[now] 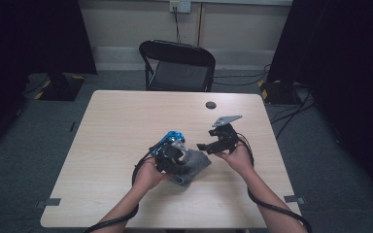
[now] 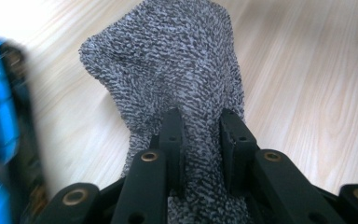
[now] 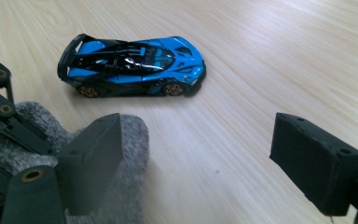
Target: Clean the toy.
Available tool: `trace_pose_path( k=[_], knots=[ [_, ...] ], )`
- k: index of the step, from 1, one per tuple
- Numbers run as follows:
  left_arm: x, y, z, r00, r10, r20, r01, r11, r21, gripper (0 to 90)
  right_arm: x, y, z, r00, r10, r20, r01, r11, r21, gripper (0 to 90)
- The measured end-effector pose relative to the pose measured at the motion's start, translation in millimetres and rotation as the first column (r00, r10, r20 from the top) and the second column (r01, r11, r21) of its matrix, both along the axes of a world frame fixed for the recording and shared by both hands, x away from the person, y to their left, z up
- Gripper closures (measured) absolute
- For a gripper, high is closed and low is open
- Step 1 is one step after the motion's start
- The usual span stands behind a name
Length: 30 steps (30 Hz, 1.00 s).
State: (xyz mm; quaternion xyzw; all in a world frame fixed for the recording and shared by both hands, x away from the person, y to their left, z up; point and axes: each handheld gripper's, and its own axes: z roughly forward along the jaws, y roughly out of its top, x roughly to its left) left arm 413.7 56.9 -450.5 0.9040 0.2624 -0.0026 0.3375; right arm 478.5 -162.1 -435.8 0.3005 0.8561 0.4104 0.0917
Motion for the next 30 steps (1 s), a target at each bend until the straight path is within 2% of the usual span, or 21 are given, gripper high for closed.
trace_pose_path(
  k=[7,10,15,18,23,25,28,30],
  knots=[
    [4.9,-34.9,-4.5,0.9981,-0.061,0.005,0.061,0.9979,0.024,72.9,-3.8,-20.7,-0.7,0.9997,-0.022,0.004,0.022,1.0,-0.003,16.3],
    [7.6,-49.5,-7.6,0.9962,-0.087,0.003,0.087,0.9952,0.045,72.4,-3.9,-28.7,-1.9,0.9996,-0.026,-0.01,0.026,1.0,0.014,16.3],
    [6.9,-60.3,-12.8,0.9942,-0.107,0.005,0.107,0.9935,0.038,67.4,-4.0,-35.5,-4.3,0.9996,-0.025,-0.014,0.025,1.0,0.006,16.4],
    [6.1,-58.7,-14.8,0.9939,-0.11,0.011,0.11,0.9936,0.027,63.9,-5.1,-35.4,-6.5,0.9997,-0.019,-0.017,0.019,1.0,-0.002,16.3],
    [2.4,-49.3,-13.1,0.9938,-0.095,0.059,0.094,0.9955,0.01,41.8,-7.1,-34.1,-9.9,0.9996,-0.011,-0.024,0.011,1.0,-0.006,16.3],
    [-1.1,-43.1,-10.1,0.9944,-0.082,0.067,0.083,0.9966,-0.004,40.2,-7.5,-33.6,-10.6,0.9996,-0.009,-0.026,0.009,1.0,-0.003,16.3],
    [-9.2,-31.0,-4.4,0.9918,-0.073,0.105,0.073,0.9973,0.008,38.8,-8.6,-32.1,-10.2,0.9996,0.0,-0.027,0.0,1.0,0.0,16.3],
    [-15.2,-22.7,-1.9,0.9936,-0.045,0.104,0.047,0.9988,-0.013,38.6,-9.8,-30.6,-9.7,0.9997,0.006,-0.026,-0.006,1.0,0.001,16.3]
  ],
)
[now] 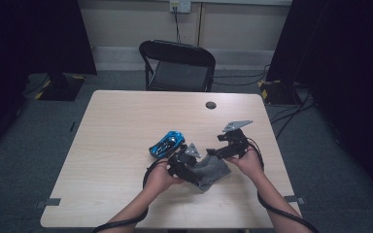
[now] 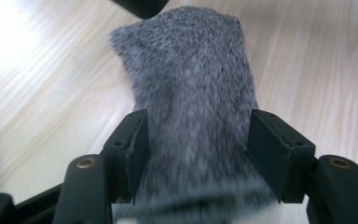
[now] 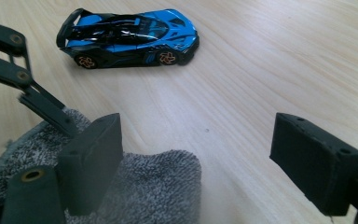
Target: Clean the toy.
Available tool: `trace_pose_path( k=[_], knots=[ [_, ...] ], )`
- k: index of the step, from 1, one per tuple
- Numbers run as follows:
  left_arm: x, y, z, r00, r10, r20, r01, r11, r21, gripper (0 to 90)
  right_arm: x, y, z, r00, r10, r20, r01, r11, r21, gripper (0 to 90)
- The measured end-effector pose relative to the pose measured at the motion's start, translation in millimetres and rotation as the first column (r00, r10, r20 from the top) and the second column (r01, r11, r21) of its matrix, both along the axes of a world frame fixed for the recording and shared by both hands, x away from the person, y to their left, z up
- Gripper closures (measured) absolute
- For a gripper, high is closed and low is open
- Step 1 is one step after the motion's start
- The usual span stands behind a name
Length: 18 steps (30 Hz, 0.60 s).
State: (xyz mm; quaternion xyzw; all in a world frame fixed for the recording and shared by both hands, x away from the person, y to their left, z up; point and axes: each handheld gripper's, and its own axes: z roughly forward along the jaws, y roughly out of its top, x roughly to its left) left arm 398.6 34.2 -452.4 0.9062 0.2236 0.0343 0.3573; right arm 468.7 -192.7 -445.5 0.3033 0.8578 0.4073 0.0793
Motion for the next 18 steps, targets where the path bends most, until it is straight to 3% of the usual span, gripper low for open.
trace_pose_path(
  k=[3,7,11,16,18],
  knots=[
    [-10.7,8.4,0.5,0.9994,0.034,-0.003,-0.034,0.9988,-0.036,38.6,-1.7,2.5,-0.4,0.9999,0.012,0.004,-0.012,1.0,-0.004,16.3],
    [-24.8,9.6,-2.7,0.998,0.06,0.018,-0.059,0.9973,-0.043,39.3,-4.6,4.0,-0.9,0.9998,0.021,0.002,-0.021,1.0,0.005,16.3],
    [-32.5,8.8,-6.7,0.9965,0.083,0.011,-0.083,0.9952,-0.052,39.7,-9.2,6.4,-0.5,0.9992,0.04,0.003,-0.04,0.999,0.0,16.3],
    [-34.3,3.5,-17.4,0.9941,0.109,0.007,-0.108,0.994,-0.016,40.0,-12.7,10.3,-2.2,0.9978,0.067,-0.002,-0.067,0.998,-0.009,16.3],
    [-33.7,2.5,-22.1,0.9934,0.112,0.023,-0.112,0.9937,0.0,41.3,-13.3,11.7,-4.0,0.9972,0.074,-0.009,-0.074,0.997,-0.013,16.3]
  ],
)
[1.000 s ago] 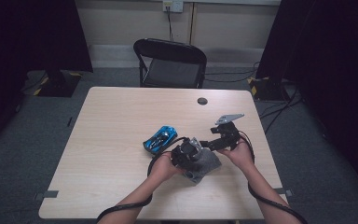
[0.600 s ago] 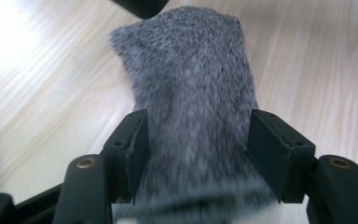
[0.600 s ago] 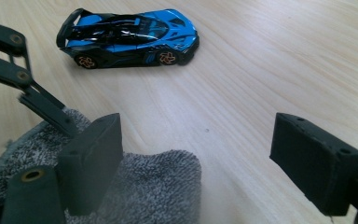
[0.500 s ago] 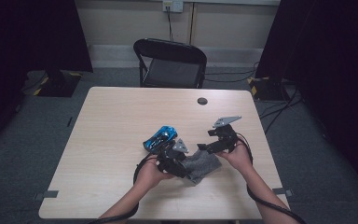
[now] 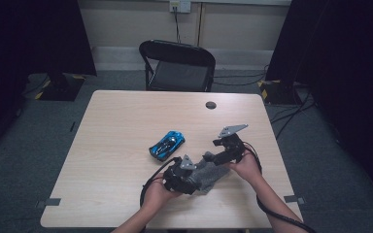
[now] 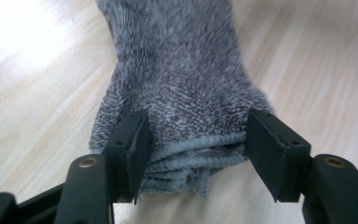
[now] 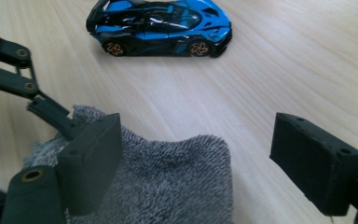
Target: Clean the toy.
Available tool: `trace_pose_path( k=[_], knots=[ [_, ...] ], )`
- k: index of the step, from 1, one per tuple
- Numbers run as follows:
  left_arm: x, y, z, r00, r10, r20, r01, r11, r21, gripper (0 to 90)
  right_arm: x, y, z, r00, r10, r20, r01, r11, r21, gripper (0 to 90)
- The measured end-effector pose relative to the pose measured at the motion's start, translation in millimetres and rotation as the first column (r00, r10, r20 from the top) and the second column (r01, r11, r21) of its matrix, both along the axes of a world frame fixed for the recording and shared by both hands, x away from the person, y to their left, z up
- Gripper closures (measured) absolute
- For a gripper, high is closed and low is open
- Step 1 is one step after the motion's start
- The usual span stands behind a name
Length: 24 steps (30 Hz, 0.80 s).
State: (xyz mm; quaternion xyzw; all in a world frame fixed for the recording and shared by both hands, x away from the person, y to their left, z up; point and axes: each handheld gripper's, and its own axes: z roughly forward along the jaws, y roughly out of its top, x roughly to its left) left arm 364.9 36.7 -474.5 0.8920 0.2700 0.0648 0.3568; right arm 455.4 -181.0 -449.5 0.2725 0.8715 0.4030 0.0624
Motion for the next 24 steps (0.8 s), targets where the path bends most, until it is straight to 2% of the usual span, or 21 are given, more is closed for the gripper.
trace_pose_path(
  k=[2,5,7,14,18,24],
  knots=[
    [1.5,-0.9,-3.3,1.0,0.001,0.007,-0.001,1.0,0.006,42.5,-0.9,1.2,-1.9,0.9999,0.012,-0.007,-0.012,1.0,-0.005,16.3],
    [6.7,-0.2,-3.1,0.9993,-0.021,0.029,0.02,0.9988,0.044,43.9,-1.9,2.2,-3.7,0.9997,0.022,-0.012,-0.022,1.0,-0.006,16.3],
    [13.6,2.1,-2.7,0.9992,-0.01,0.038,0.008,0.9986,0.053,43.9,-2.1,2.5,-4.0,0.9995,0.029,-0.015,-0.029,1.0,0.002,16.3],
    [43.7,11.7,-2.6,0.9987,0.046,0.022,-0.047,0.9976,0.051,43.5,-3.8,7.3,-6.9,0.9967,0.077,-0.023,-0.077,0.997,0.005,16.4],
    [52.5,14.6,-1.1,0.999,0.044,0.009,-0.045,0.9983,0.037,42.4,-4.4,10.3,-10.5,0.9946,0.103,-0.017,-0.103,0.995,-0.007,17.0],
    [47.8,18.4,3.2,0.9988,0.049,-0.001,-0.049,0.9988,-0.007,40.5,3.5,16.1,-8.8,0.9919,0.127,0.004,-0.126,0.992,-0.02,18.1]
  ],
)
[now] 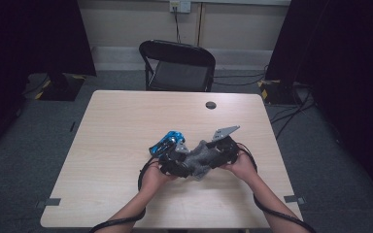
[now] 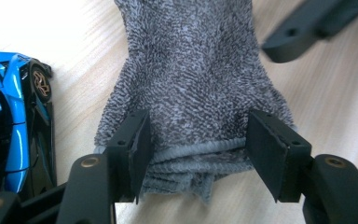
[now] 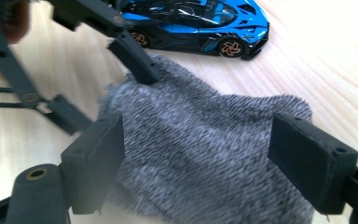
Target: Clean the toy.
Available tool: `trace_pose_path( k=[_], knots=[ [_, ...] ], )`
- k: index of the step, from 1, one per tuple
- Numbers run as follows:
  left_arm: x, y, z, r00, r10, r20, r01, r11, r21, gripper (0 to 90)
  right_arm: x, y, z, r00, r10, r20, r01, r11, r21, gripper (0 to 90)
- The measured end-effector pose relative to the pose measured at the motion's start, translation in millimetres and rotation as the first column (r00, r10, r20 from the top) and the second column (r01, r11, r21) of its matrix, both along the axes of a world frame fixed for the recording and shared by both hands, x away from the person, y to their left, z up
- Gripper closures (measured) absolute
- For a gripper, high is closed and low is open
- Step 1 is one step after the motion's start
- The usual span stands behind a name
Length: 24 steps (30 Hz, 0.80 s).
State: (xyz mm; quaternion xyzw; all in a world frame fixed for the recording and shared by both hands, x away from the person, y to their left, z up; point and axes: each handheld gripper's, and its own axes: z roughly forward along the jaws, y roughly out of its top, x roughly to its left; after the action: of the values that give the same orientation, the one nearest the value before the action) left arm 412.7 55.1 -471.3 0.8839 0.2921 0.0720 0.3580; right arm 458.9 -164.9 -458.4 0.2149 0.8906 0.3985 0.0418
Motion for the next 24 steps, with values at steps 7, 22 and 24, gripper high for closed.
trace_pose_path(
  k=[7,22,24],
  knots=[
    [-9.0,-0.2,1.3,0.9999,-0.007,0.01,0.007,0.9999,-0.011,39.7,9.6,10.2,-10.0,0.9988,0.037,-0.034,-0.037,0.999,-0.013,19.7],
    [-6.7,11.4,0.7,0.9996,0.028,-0.003,-0.028,0.9986,-0.045,38.4,-1.2,12.1,-31.0,0.9996,0.028,0.008,-0.028,0.996,-0.083,18.3],
    [-5.3,15.3,3.9,0.9994,0.035,-0.002,-0.035,0.9982,-0.049,37.9,-1.7,12.2,-31.1,0.9997,0.021,0.009,-0.02,0.996,-0.083,18.3]
  ],
)
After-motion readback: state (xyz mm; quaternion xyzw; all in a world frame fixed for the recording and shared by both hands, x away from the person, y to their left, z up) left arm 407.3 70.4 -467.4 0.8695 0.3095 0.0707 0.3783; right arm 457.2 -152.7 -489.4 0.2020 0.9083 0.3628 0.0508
